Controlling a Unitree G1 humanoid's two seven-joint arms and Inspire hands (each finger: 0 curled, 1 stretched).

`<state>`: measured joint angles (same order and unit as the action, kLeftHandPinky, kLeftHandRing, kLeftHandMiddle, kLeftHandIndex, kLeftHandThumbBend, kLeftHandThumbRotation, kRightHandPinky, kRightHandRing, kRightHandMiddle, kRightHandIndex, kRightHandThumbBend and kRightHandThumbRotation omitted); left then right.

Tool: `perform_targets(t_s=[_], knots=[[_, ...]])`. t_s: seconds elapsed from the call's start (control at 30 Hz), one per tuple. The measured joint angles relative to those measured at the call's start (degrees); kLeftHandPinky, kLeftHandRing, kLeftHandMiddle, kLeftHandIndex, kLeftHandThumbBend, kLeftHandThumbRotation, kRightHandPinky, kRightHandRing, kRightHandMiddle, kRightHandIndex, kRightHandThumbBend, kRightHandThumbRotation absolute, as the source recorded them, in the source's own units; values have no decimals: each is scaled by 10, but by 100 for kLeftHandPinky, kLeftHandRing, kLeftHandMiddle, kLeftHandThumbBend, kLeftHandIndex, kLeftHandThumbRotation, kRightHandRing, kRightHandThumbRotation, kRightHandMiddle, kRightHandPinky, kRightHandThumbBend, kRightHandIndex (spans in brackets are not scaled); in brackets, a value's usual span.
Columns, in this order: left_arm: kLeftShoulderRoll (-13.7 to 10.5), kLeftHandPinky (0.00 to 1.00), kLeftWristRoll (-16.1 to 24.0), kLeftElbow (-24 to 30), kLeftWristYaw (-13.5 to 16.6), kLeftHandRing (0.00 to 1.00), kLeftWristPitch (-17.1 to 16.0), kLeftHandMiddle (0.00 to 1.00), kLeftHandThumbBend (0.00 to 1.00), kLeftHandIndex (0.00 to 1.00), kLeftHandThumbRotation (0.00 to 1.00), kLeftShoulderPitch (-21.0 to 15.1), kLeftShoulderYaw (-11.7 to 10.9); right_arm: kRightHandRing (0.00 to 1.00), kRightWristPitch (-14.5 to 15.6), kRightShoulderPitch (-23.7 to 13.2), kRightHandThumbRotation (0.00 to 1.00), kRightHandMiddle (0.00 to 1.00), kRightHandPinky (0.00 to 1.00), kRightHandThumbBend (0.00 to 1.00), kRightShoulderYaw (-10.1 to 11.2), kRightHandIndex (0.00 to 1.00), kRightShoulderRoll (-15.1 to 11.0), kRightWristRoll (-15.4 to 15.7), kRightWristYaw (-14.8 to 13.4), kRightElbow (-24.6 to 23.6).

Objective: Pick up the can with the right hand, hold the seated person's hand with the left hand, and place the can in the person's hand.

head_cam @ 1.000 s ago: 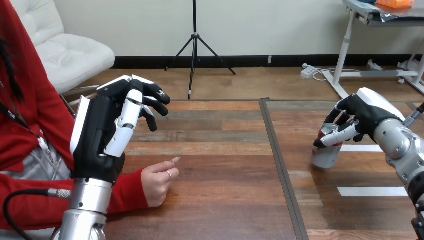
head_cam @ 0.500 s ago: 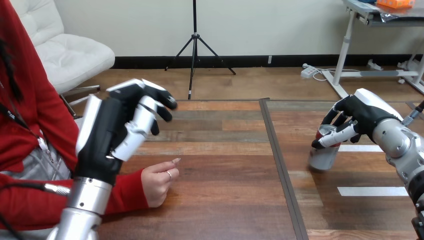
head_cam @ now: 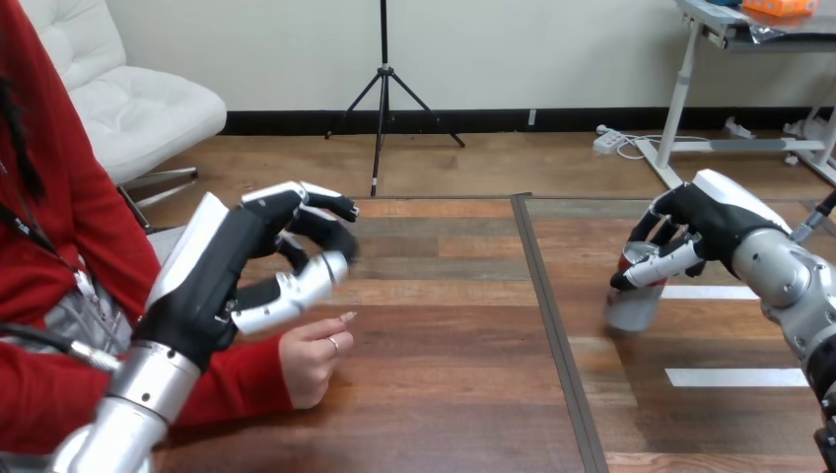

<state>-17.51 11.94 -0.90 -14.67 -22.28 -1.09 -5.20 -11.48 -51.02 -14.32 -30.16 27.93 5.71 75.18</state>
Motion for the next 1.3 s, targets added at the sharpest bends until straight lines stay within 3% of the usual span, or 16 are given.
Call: perform_targets(t_s=[0.5,1.3], knots=[[-47,54,89,44,-16,70,24,75,100,74,23,5,10,40,-7,-1,0,46,37,67,0,50,-3,0,7,-12],[-78,55,170,95,-37,72,75,77,100,74,15,5,25,36,-16,-1,0,42,33,66,0,49,-4,1,8,-12]])
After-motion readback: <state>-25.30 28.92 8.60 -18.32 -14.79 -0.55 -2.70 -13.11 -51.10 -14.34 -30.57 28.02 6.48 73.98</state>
